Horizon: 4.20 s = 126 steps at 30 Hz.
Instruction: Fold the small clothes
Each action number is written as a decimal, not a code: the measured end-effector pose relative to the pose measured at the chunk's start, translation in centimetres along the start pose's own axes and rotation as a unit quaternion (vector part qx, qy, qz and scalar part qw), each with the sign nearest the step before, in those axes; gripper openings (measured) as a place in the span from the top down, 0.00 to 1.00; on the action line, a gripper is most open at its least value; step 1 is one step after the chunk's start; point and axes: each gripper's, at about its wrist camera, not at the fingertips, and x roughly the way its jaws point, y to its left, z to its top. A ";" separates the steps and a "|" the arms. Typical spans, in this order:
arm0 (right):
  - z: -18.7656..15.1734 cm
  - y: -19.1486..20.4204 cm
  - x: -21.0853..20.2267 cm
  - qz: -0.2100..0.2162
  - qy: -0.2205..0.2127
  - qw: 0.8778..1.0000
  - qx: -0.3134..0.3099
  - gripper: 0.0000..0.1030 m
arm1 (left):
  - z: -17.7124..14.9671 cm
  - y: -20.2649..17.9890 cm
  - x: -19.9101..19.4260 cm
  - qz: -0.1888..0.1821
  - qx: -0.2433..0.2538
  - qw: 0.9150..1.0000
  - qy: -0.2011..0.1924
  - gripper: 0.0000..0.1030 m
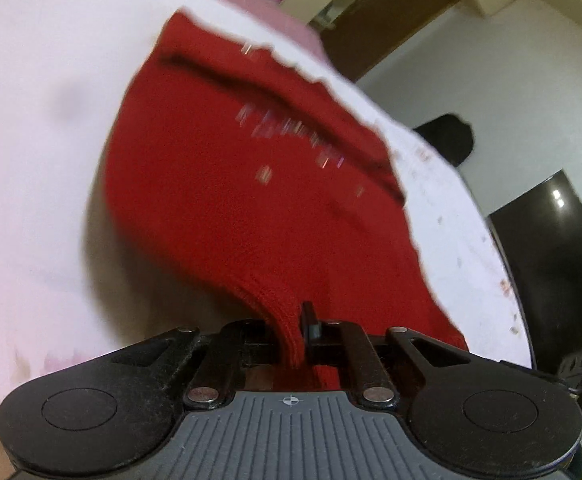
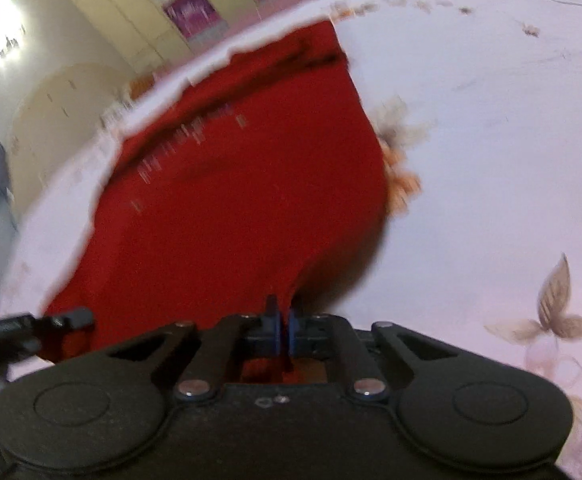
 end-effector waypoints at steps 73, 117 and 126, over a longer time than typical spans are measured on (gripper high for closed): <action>25.7 2.0 22.4 -0.177 -0.113 0.959 -0.189 0.63 | 24.4 1.7 19.4 0.203 0.012 0.970 -0.134 0.96; 12.6 5.9 17.7 -0.152 -0.082 0.945 -0.277 0.62 | 10.9 -1.1 13.4 0.219 0.178 0.954 -0.101 0.20; 13.9 2.8 16.5 -0.178 -0.080 0.953 -0.232 0.61 | 11.9 -1.2 12.8 0.230 0.149 0.957 -0.091 0.20</action>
